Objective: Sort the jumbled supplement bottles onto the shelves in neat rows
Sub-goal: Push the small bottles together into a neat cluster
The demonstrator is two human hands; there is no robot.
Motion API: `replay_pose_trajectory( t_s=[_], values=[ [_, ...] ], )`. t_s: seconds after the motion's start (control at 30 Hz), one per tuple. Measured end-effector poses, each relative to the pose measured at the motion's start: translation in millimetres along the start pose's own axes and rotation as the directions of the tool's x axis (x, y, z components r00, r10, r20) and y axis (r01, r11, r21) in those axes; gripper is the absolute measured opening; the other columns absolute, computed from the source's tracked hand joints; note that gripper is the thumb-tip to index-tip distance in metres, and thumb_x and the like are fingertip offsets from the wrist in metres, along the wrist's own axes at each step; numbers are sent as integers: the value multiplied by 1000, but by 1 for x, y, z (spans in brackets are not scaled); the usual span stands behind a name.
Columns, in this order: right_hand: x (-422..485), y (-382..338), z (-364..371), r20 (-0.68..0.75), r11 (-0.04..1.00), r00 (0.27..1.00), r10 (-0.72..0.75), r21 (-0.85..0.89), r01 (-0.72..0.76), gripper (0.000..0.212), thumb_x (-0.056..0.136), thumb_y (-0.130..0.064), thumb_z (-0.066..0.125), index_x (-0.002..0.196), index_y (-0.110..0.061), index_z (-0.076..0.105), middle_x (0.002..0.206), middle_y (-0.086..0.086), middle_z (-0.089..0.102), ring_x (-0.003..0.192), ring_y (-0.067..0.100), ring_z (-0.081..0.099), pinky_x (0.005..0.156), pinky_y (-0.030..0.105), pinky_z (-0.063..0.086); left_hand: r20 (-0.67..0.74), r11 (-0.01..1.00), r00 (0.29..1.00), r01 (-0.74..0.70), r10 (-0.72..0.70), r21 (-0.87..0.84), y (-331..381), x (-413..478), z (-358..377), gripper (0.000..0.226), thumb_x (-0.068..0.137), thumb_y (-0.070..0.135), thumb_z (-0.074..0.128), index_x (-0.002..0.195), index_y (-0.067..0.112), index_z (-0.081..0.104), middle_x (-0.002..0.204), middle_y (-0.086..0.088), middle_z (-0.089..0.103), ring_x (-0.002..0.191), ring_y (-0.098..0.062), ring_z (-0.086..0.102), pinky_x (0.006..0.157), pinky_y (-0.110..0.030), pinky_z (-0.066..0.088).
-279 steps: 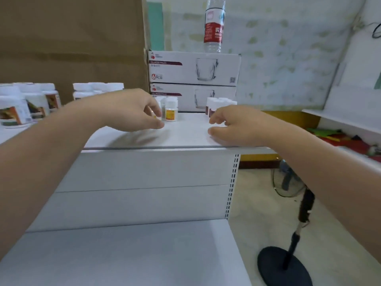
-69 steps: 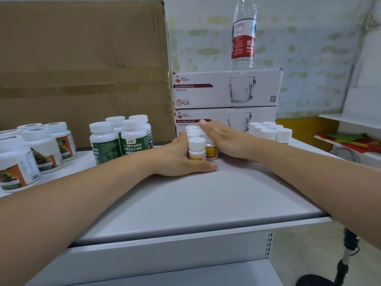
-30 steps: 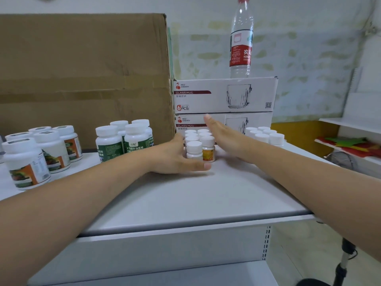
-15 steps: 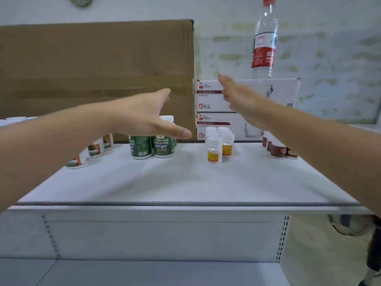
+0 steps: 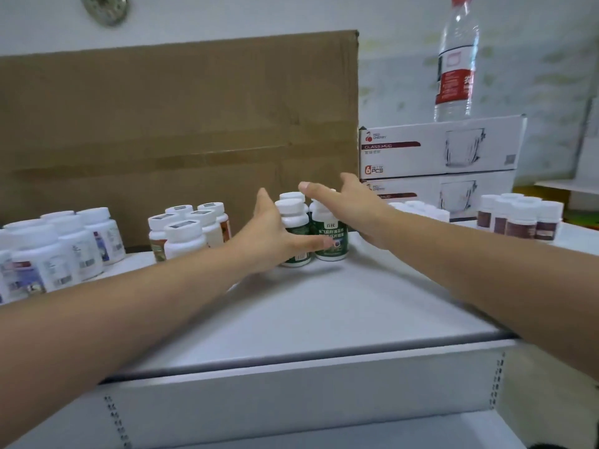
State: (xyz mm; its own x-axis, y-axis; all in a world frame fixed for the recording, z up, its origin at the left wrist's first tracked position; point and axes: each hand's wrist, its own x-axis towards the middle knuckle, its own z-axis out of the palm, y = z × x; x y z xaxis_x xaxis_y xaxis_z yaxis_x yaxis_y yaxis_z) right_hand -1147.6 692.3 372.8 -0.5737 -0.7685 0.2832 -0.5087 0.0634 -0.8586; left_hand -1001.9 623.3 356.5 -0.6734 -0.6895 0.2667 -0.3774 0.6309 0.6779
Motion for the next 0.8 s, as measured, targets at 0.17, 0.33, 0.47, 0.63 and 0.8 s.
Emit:
replay_pose_trajectory(
  t_s=[0.17,0.33,0.47,0.63,0.8],
  values=[
    [2,18,13,-11,999,999,-48,-23,48,105,60,-83,59,140,-18,44,132,-6,58,119,14,56,97,32,44,10,992,1000,-2,3,-128,-11,15,3,134,68,47,83,154,9,-11,126,12,43,111,-6,41,83,-20,37],
    [10,28,16,10,991,993,-118,69,117,89,58,-84,59,124,-24,56,110,-8,69,102,7,65,95,34,51,79,955,992,-76,102,-288,-27,25,8,110,51,39,95,142,29,33,125,13,63,111,-5,62,96,-30,50],
    [12,32,17,45,983,990,-134,131,127,99,53,-86,64,126,-20,54,112,-2,69,104,13,66,96,41,52,113,948,977,-140,178,-287,-35,32,6,108,50,50,93,141,31,38,122,14,66,111,-2,63,96,-29,50],
    [14,33,18,98,979,988,-121,179,102,100,55,-82,70,128,-17,53,116,3,68,108,20,66,98,46,51,175,960,961,-174,214,-220,-35,33,3,87,56,57,88,132,35,52,122,12,67,116,-9,62,104,-39,47],
    [16,35,18,128,967,985,-112,241,79,103,52,-80,74,131,-18,50,119,3,67,109,21,66,97,47,51,191,963,959,-169,210,-210,-37,34,2,91,58,62,83,137,35,46,124,16,65,116,-4,60,103,-35,47]
  ],
)
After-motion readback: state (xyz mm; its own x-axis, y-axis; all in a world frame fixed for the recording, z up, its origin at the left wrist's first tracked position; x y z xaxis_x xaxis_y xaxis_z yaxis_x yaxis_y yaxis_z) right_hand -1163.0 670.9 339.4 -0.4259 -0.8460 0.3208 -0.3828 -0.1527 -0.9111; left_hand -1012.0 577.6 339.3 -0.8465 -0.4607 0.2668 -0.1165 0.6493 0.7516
